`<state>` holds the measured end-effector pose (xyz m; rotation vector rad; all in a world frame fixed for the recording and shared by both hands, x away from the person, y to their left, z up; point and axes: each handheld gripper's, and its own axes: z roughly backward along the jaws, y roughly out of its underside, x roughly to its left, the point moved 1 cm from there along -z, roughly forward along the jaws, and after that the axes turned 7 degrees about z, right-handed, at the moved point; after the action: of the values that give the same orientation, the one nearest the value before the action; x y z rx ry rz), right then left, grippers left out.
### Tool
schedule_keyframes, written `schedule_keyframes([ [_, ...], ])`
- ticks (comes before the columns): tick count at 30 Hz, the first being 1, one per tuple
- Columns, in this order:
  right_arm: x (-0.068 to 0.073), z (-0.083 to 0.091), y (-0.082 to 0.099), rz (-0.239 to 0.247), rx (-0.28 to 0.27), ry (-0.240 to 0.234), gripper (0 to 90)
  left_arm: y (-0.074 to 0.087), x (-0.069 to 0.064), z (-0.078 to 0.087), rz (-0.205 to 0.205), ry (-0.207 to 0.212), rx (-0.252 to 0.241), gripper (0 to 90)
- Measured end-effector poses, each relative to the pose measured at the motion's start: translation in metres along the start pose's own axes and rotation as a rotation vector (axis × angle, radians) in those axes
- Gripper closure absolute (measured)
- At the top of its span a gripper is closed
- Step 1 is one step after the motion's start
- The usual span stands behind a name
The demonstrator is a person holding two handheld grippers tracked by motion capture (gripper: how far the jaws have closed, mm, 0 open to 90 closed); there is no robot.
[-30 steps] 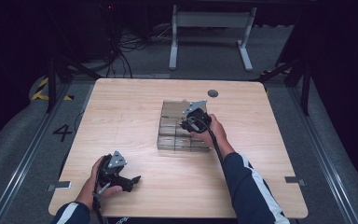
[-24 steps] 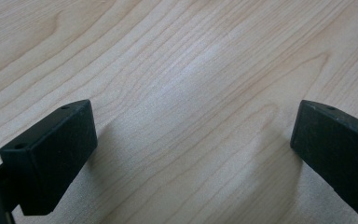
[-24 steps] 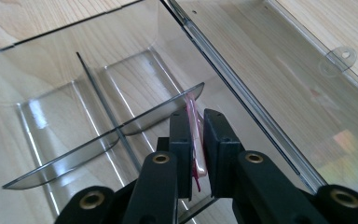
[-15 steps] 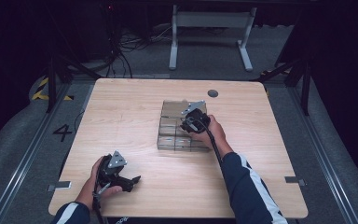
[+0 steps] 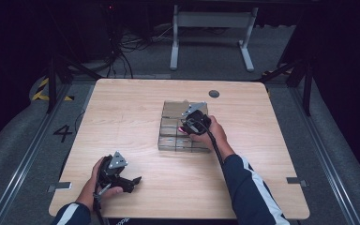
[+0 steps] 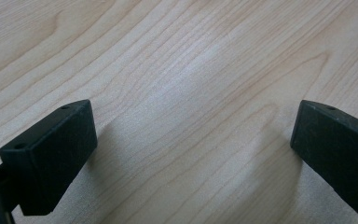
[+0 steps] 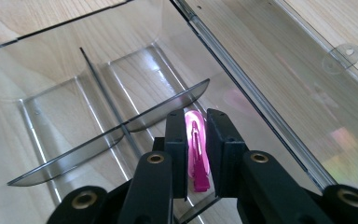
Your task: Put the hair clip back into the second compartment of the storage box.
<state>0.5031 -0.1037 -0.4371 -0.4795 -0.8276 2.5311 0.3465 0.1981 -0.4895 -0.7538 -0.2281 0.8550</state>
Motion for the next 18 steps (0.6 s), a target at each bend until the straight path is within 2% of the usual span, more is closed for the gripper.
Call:
schedule_keyframes([
  [11, 0.008, 0.011, -0.001, 0.044, 0.006, 0.026, 74.8, 0.0, 0.0, 0.0, -0.001, 0.0, 0.001, 0.9],
  [18, 0.008, 0.023, 0.003, 0.032, -0.001, 0.035, 71.8, 0.0, 0.0, 0.0, -0.001, 0.0, 0.001, 0.9],
])
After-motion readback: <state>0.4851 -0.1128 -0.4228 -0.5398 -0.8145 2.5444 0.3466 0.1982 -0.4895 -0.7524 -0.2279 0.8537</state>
